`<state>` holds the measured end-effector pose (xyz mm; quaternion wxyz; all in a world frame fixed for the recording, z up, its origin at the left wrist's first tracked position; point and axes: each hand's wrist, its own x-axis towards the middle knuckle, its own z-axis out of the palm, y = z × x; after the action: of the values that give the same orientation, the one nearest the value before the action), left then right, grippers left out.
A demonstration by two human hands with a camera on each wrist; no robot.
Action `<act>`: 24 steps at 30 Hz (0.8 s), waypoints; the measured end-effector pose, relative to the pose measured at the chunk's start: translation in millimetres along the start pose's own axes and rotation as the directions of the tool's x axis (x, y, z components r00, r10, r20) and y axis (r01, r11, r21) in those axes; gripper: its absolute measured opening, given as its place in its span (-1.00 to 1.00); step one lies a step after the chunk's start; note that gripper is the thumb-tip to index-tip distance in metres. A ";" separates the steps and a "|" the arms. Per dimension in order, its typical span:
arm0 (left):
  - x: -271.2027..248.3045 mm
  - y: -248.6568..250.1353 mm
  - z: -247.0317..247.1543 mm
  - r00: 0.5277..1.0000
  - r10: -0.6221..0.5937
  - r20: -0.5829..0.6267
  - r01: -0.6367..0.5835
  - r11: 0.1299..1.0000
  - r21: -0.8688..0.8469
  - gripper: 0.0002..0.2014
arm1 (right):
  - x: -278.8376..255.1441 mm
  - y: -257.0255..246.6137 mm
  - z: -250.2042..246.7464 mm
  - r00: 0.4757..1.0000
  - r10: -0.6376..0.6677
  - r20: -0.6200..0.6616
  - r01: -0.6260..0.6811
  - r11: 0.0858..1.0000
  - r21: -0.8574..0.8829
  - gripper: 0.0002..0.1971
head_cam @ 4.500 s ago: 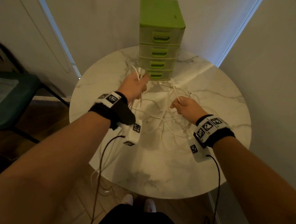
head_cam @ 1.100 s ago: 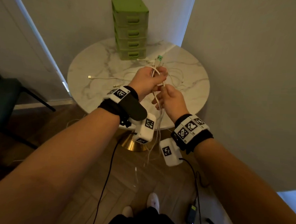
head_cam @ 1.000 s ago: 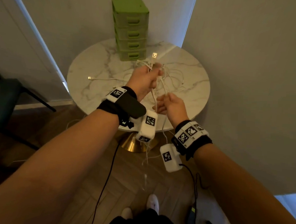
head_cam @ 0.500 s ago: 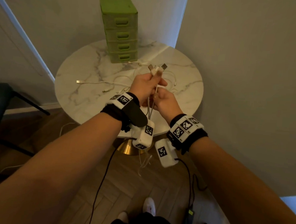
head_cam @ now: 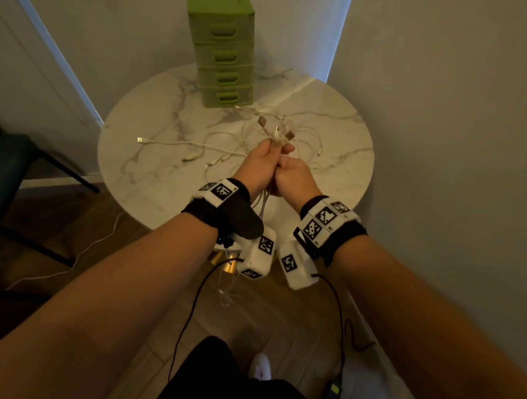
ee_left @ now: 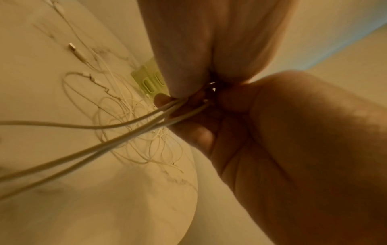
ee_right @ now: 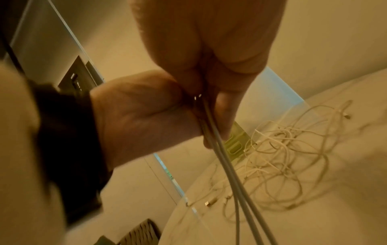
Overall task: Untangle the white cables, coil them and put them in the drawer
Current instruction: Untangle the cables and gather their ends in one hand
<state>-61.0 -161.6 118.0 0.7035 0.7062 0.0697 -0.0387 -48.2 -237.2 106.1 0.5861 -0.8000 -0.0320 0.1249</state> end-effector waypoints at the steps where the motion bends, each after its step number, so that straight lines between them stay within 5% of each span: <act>1: 5.5 0.3 -2.1 1.000 -0.010 -0.021 0.010 1.000 -0.016 -0.70 | 4.3 -3.8 -1.1 0.998 -0.001 0.056 0.003 1.000 -0.030 -0.63; 5: 38.1 3.2 -29.8 0.990 0.053 -0.134 -0.057 0.998 -0.022 -0.69 | 23.6 -15.8 -17.2 0.974 0.030 0.224 0.021 0.975 -0.222 -0.76; 11: 85.6 2.2 -106.3 0.999 -0.029 -0.039 0.018 0.969 -0.247 -0.71 | 65.4 19.7 -44.7 0.974 0.179 -0.140 -0.189 0.980 -0.061 -0.67; 16: 107.0 -7.9 -156.1 0.993 -0.112 -0.047 0.099 0.969 -0.226 -0.72 | 90.6 35.3 -6.3 0.969 0.246 -0.001 -0.244 0.962 -0.123 -0.68; 20: 112.1 -24.6 -185.5 0.977 -0.180 -0.113 0.155 0.967 -0.203 -0.70 | 119.9 29.6 52.4 0.989 0.096 0.110 -0.055 0.944 -0.325 -0.66; 24: 116.0 -38.5 -201.0 0.966 -0.215 -0.140 0.184 0.961 -0.207 -0.70 | 159.7 23.7 103.4 0.962 -0.035 0.270 0.202 0.755 -0.624 -0.65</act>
<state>39.0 44.3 63.7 0.7528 0.6251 0.2010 -0.0454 79.4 -116.9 28.6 0.2730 -0.9275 -0.1950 0.1648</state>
